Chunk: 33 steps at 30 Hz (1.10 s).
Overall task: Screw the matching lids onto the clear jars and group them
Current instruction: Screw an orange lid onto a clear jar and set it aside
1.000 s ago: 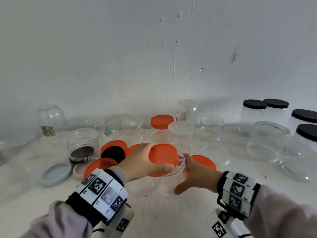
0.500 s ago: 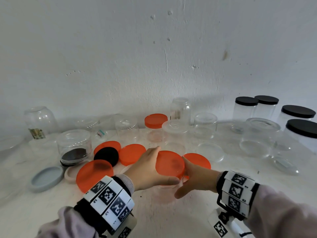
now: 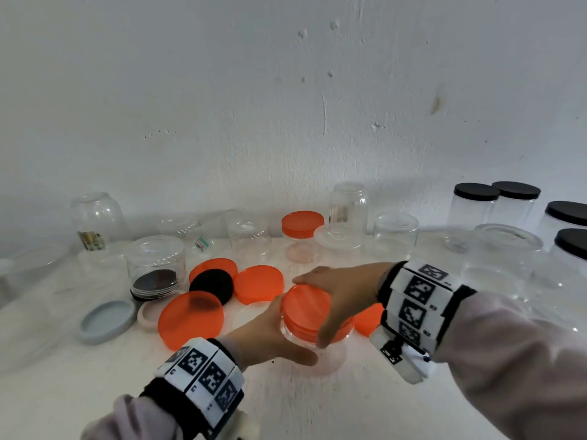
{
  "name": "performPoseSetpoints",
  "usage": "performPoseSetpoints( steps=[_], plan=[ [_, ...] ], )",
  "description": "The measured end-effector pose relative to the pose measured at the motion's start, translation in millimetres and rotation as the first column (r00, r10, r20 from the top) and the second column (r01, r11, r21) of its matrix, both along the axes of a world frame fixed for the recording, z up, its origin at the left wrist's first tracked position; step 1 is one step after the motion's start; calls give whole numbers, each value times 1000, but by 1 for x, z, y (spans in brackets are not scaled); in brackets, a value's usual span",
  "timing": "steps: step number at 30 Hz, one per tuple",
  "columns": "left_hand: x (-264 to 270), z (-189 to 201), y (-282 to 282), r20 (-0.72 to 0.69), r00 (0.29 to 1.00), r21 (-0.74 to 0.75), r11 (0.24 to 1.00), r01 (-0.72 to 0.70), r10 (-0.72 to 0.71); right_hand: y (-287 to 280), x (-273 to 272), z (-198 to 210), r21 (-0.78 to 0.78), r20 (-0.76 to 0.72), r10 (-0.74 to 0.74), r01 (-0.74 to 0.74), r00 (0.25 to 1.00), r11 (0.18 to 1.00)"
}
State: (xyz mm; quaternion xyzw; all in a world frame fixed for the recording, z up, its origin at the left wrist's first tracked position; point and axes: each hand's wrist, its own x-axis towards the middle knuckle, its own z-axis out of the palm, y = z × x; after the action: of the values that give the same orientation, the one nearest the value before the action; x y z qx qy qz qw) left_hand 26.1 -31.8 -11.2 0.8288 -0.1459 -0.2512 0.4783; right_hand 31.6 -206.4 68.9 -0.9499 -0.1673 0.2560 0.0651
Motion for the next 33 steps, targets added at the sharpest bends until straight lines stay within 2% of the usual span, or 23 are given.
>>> performPoseSetpoints(
  steps=[4,8,11,17,24,30,33],
  plan=[
    [3,-1,-1,55,998,13,1000,9,-10,8,5,6,-141,17,48,-45,999,989],
    [5,-3,0,77,997,20,1000,-3,2,11,6,5,-211,15,106,-100,994,972],
    [6,-5,0,93,996,20,1000,-14,12,10,7,5,-208,24,89,-82,996,975],
    [5,-6,-3,124,992,41,999,-30,25,11,-1,-2,-172,108,-37,55,993,983],
    [5,-6,-4,123,992,46,999,-29,23,9,2,7,-169,30,39,-33,999,985],
    [6,-6,-5,156,988,65,998,-19,9,7,-2,7,-212,115,-40,63,993,975],
    [6,-7,-4,143,990,61,998,-22,13,4,-1,11,-232,110,-22,47,994,972]
  ],
)
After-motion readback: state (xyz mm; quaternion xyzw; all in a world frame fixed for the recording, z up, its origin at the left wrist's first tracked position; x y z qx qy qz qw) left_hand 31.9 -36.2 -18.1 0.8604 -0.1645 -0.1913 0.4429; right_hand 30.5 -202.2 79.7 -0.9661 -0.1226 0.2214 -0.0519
